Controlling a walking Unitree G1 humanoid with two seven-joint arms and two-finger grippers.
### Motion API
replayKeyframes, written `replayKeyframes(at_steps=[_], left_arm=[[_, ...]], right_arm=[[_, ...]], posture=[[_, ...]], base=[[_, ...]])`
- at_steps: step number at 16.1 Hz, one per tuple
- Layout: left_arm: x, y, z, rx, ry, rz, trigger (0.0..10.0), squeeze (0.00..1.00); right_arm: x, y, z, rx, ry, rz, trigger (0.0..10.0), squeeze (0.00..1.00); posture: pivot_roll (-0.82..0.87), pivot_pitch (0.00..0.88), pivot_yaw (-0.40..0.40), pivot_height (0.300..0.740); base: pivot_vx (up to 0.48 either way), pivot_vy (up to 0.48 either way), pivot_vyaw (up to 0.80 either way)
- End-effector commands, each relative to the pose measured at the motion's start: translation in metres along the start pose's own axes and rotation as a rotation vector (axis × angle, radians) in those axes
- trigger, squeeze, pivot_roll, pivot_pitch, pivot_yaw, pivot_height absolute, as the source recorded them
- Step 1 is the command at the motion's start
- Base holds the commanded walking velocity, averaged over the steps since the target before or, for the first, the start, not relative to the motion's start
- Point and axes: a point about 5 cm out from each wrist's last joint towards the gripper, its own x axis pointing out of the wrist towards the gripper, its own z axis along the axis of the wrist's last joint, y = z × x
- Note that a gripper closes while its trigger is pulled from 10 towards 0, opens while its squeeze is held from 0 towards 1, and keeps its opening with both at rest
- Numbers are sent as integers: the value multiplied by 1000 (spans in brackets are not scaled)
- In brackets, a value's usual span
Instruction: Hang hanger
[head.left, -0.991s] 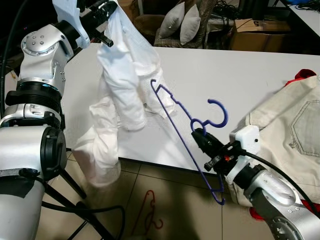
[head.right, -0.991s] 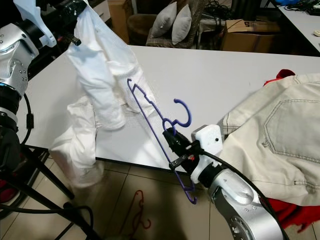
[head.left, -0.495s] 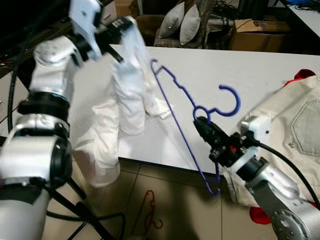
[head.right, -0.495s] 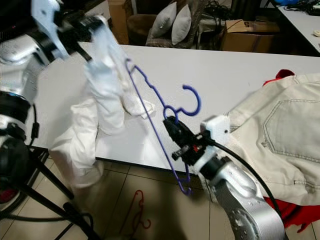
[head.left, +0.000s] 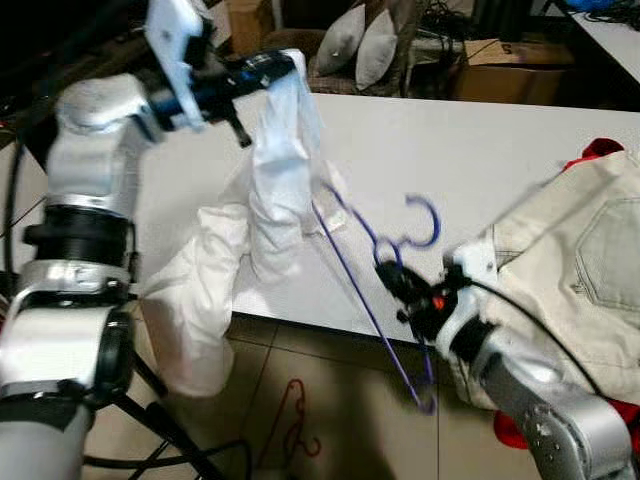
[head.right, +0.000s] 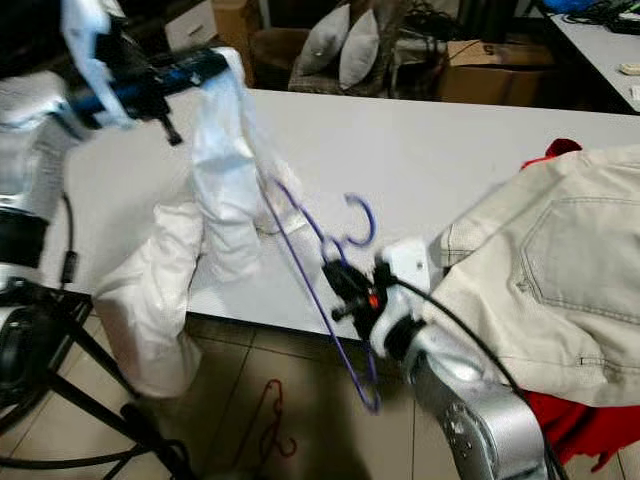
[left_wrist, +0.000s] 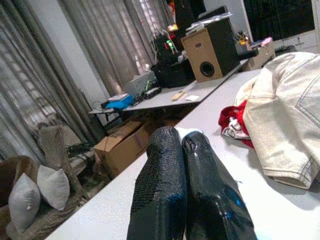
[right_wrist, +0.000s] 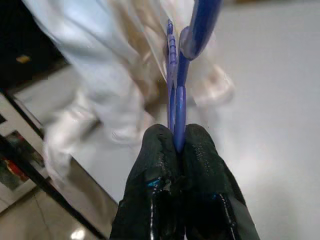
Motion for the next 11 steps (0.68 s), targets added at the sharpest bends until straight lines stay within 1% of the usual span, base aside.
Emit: replayKeyframes(at_steps=[1,3,4,5,6,7,8,10,11], left_arm=[[-8,3,9,6,-17,6,0,0],[-17,3,16,5,-23,-8,0,0],[-21,4,18,2,-23,-10,0,0],[-24,4,19,4,-16,-7,0,0],[-28,4,18,10,4,4,0,0],[-34,7,16,27,45,34,0,0],[-40,11,8,61,119,87,0,0],[-44,15,1,95,179,138,0,0],[-45,15,-3,108,204,151,0,0]], right_arm=[[-1,-5,-1,27,11,-39,10000,0],[-2,-18,-4,98,27,-122,10000,0],[-3,-24,-2,103,14,-153,10000,0],[-3,-26,1,111,-2,-163,10000,0],[-3,-29,7,129,-40,-182,10000,0],[-2,-33,20,178,-117,-198,10000,0],[-3,-36,37,273,-235,-191,10000,0],[-4,-39,50,338,-318,-176,10000,0],[-5,-39,56,385,-370,-163,10000,0]], posture=[[71,0,55,740],[67,0,56,740],[68,0,56,740],[70,0,55,740],[70,0,55,740],[71,0,52,740],[73,0,51,740],[74,0,48,740],[75,0,46,740]], base=[[0,0,0],[0,0,0],[0,0,0],[0,0,0],[0,0,0],[0,0,0],[0,0,0],[0,0,0],[0,0,0]])
